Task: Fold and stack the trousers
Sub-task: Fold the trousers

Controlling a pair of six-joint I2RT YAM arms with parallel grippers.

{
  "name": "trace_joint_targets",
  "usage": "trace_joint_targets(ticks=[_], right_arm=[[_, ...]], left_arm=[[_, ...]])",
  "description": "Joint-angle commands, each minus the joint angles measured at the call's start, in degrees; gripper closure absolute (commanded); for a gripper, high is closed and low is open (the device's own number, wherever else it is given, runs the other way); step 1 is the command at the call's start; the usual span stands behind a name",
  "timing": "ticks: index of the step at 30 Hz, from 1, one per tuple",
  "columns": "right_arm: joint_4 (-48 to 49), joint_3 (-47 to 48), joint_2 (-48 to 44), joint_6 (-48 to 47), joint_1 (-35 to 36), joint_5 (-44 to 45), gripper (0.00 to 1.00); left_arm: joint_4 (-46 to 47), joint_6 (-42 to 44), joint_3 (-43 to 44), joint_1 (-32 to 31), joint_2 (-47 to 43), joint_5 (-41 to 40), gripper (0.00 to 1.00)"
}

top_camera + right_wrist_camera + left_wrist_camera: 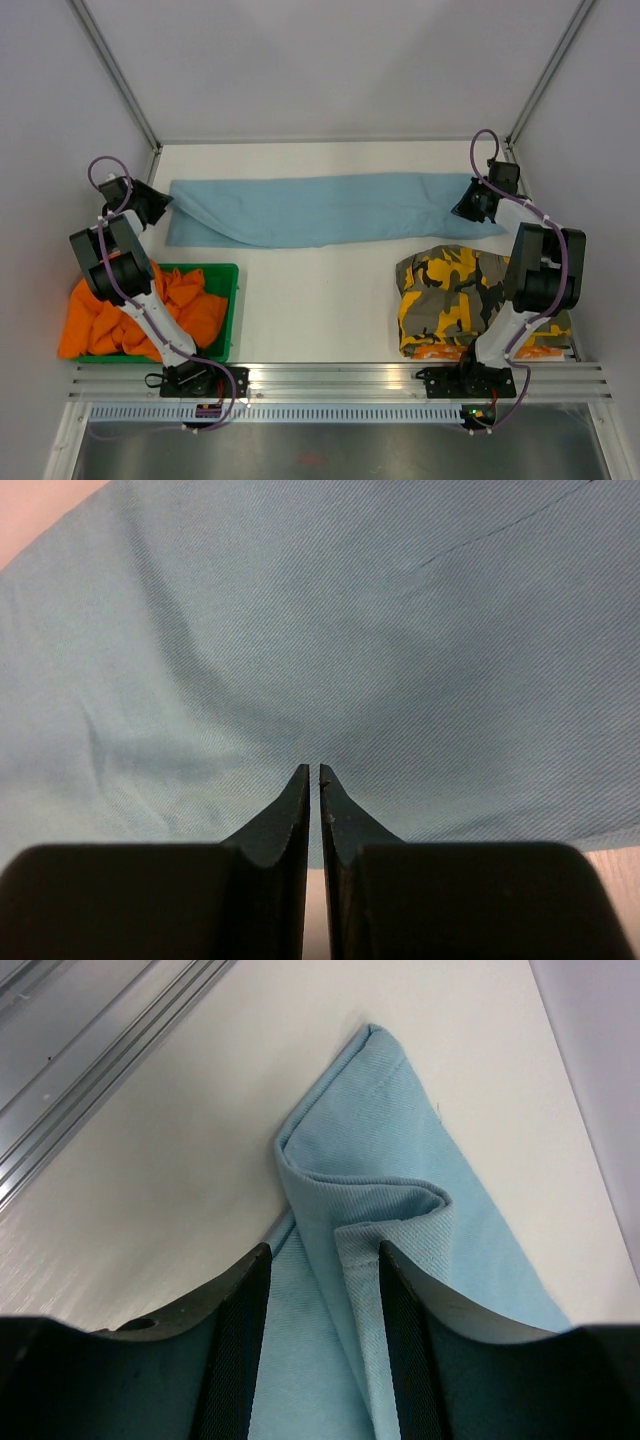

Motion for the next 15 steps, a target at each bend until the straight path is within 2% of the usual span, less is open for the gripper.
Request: trace_joint_targets(ticks=[1, 15], right_arm=[[0.9, 2.1, 1.0, 0.8, 0.7, -0.1, 0.87], [0.8, 2.8, 2.8, 1.4, 1.7, 0.3, 0.87]], left_arm=[[6.9, -3.4, 0.3, -0.3, 1.7, 3.1, 0.47], [10.7, -4.9, 2.0, -2.4, 3.8, 5.1, 0.53]])
